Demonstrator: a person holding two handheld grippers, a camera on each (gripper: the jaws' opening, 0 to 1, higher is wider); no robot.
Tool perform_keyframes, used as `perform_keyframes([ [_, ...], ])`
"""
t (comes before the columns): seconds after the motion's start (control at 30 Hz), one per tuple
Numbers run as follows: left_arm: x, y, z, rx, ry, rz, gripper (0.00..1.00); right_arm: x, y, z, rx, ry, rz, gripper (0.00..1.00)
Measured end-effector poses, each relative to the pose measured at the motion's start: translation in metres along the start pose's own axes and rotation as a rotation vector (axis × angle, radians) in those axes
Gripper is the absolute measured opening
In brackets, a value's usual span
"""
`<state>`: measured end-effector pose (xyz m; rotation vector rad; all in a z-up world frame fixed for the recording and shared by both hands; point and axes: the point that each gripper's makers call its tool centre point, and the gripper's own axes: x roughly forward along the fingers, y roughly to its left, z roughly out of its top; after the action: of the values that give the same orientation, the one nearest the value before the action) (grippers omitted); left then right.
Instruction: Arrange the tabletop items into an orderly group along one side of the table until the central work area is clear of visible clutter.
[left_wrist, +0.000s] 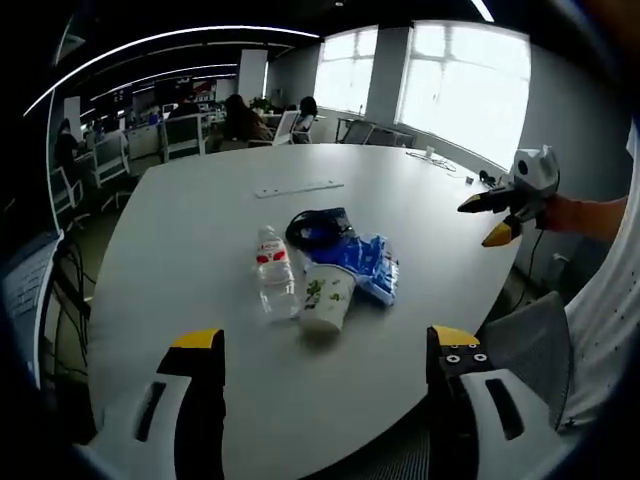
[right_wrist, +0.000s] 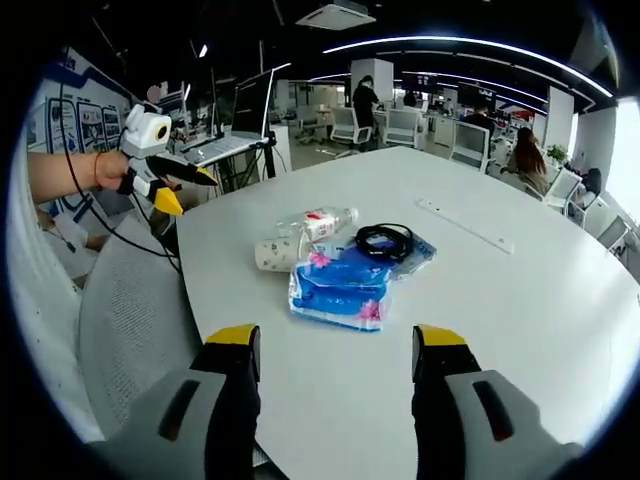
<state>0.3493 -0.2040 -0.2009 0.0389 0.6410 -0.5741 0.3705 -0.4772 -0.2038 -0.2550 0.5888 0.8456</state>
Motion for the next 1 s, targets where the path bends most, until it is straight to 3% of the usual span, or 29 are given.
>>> perform_keyframes([
  [1.0, -0.0003, -0.0004, 0.0023, -0.006, -0.007, 0.008, 0.85, 0.0018, -0.0002, 0.0024, -0.006, -0.002, 0.01, 0.61],
])
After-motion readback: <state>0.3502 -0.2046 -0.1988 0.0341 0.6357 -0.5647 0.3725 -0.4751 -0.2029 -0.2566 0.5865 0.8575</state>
